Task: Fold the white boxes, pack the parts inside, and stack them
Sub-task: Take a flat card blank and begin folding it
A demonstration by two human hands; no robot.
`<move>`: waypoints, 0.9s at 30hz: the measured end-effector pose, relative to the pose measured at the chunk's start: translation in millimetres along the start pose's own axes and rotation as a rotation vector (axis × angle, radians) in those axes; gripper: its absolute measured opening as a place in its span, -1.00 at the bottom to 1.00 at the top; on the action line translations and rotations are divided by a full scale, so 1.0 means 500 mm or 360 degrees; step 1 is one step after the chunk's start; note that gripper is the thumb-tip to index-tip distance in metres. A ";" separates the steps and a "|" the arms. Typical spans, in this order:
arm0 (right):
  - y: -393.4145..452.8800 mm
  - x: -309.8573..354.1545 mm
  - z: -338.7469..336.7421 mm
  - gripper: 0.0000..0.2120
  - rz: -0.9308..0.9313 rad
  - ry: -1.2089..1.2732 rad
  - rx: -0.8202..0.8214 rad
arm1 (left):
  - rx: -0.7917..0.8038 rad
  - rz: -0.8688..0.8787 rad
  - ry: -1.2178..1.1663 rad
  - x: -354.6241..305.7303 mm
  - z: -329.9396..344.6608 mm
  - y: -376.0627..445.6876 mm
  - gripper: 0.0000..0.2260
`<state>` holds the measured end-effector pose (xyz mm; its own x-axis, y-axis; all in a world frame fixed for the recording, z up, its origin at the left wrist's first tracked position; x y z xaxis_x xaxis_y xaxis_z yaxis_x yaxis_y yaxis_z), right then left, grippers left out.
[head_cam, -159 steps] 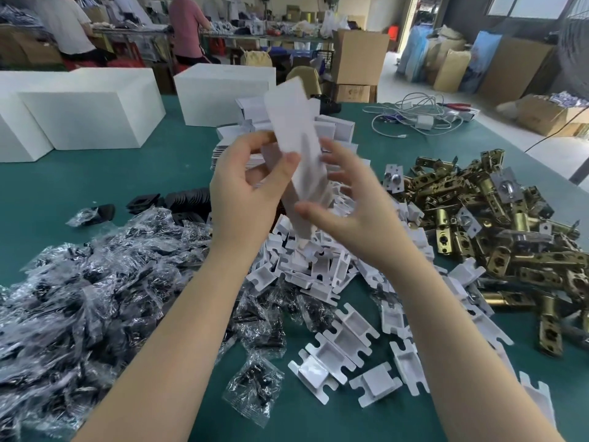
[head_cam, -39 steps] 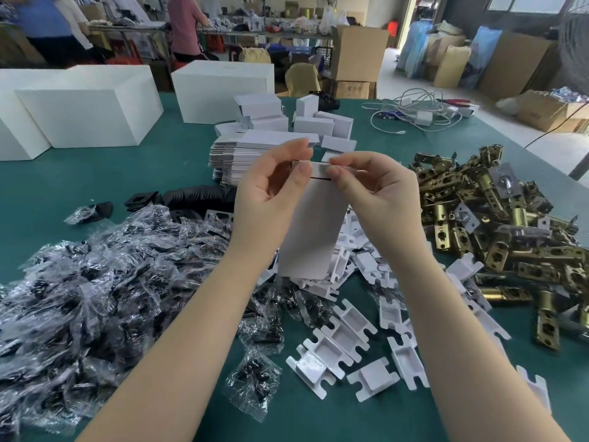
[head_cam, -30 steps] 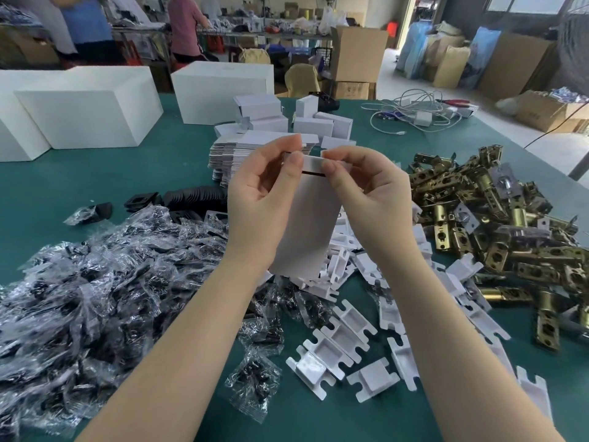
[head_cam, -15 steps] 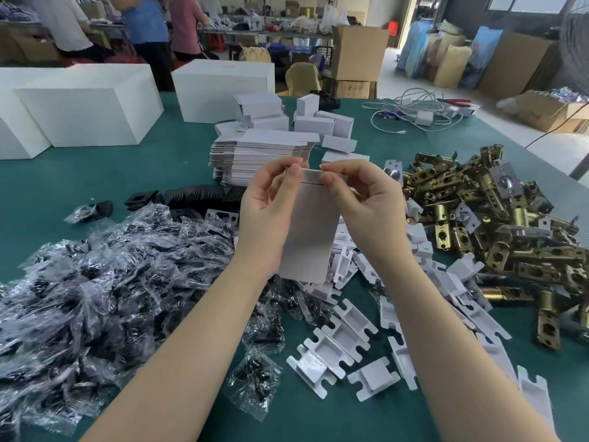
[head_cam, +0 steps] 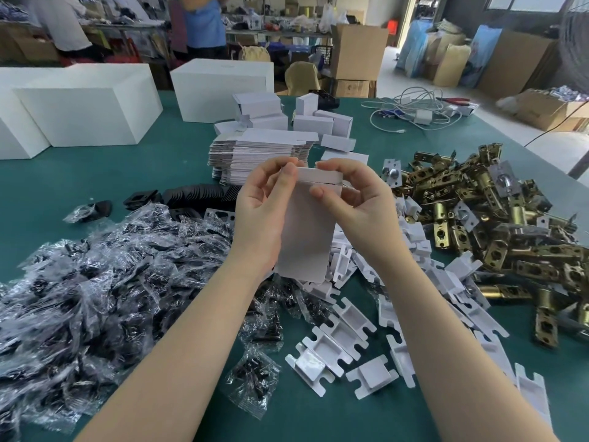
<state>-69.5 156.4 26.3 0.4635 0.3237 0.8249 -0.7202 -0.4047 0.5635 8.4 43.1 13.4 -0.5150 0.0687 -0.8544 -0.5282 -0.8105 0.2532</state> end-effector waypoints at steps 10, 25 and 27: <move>0.004 0.008 -0.009 -0.76 -0.0043 -0.0062 -0.0049 | 0.0134 -0.0106 -0.0118 0.001 0.013 -0.004 -0.86; 0.011 -0.002 -0.017 -0.86 0.0044 -0.0165 -0.0249 | 0.0394 0.0243 0.0562 -0.010 -0.014 0.004 -0.82; 0.012 -0.002 -0.018 -0.86 0.0055 -0.0173 -0.0253 | 0.0395 0.0246 0.0571 -0.011 -0.014 0.004 -0.88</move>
<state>-78.8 161.4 28.3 0.4836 0.2143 0.8487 -0.8053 -0.2710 0.5273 15.0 37.0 15.1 -0.3572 -0.2828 -0.8902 -0.6319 -0.6287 0.4533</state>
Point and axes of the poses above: each hand's wrist, its own y-axis towards the middle knuckle, its own z-axis out of the palm, x = y × z, the point moved 2 cm from there along y, towards the middle knuckle, and after that the axes turned 11 degrees about -x, right-handed, at the moved point
